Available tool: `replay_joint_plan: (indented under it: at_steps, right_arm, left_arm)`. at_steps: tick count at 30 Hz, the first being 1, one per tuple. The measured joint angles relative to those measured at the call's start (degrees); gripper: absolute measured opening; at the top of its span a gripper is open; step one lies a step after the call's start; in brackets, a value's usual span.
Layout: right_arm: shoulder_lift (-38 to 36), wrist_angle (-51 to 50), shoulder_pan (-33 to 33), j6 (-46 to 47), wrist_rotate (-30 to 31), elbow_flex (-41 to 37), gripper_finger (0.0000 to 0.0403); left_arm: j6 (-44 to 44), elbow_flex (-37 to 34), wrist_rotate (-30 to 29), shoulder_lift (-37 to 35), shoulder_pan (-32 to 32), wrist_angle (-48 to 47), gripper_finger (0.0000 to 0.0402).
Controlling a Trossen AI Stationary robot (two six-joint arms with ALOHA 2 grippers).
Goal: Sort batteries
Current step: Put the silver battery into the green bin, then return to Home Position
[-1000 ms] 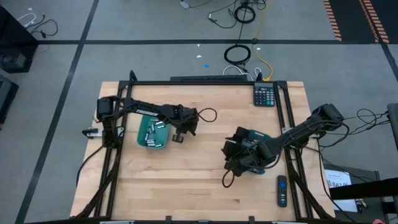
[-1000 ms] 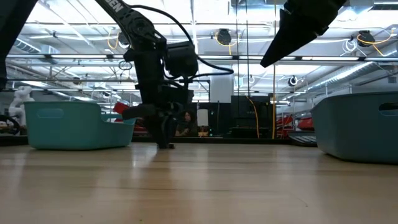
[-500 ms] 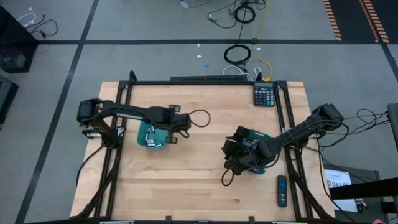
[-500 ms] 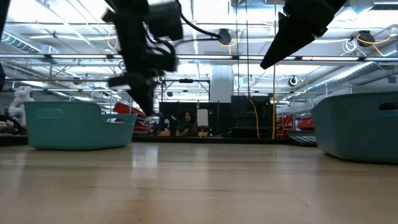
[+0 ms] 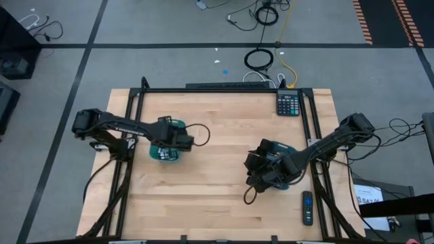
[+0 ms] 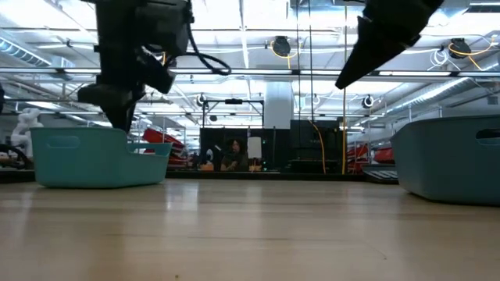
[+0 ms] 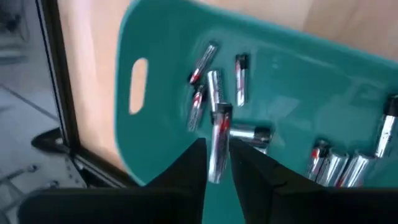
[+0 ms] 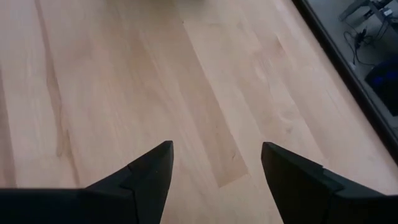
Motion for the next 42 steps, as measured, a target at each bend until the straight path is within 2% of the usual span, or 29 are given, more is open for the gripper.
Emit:
replay_joint_plan:
  at_steps: [7,12,16,21,25,28,31,38,42]
  right_arm:
    - [0.0,-2.4,-0.1,4.1,-0.6,0.0,0.0235]
    - [-1.7,-2.7,-2.3,3.5,-1.3,0.0,0.0234]
    - [-7.7,1.9,-4.0,-1.9,-1.3,0.0,0.0217]
    - [-16.0,11.3,-7.0,-13.5,-1.0,0.0,0.0184]
    - [-20.1,14.7,-13.0,-21.3,-2.2,0.0,0.0150]
    - [-21.6,17.3,-18.9,-24.9,-10.4,-0.5,0.0120]
    - [-23.5,22.4,-24.3,-27.0,-19.4,-4.3,0.0090]
    - [-32.6,39.1,-35.7,-25.4,-31.0,-21.7,0.0027]
    - [-39.3,50.7,-39.4,-22.1,-38.1,-32.2,0.0003]
  left_arm:
    - [-2.5,-1.9,-3.3,-3.2,-4.6,1.6,0.0101]
    - [-4.3,-1.9,-5.1,-9.9,-7.6,4.1,0.0102]
    - [-2.3,-4.7,-5.8,-18.8,-11.2,14.1,0.0102]
    - [0.2,-14.3,-8.1,-30.7,-14.5,30.9,0.0102]
    - [-1.2,-23.2,-8.3,-38.0,-15.1,41.8,0.0102]
    - [-1.9,-29.3,-8.2,-41.7,-15.7,50.5,0.0102]
    - [-3.7,-32.6,-7.9,-43.1,-16.5,54.0,0.0102]
    - [-4.8,-34.8,-8.4,-43.2,-20.5,58.5,0.0102]
    - [-4.9,-34.9,-10.5,-44.1,-21.9,59.4,0.0102]
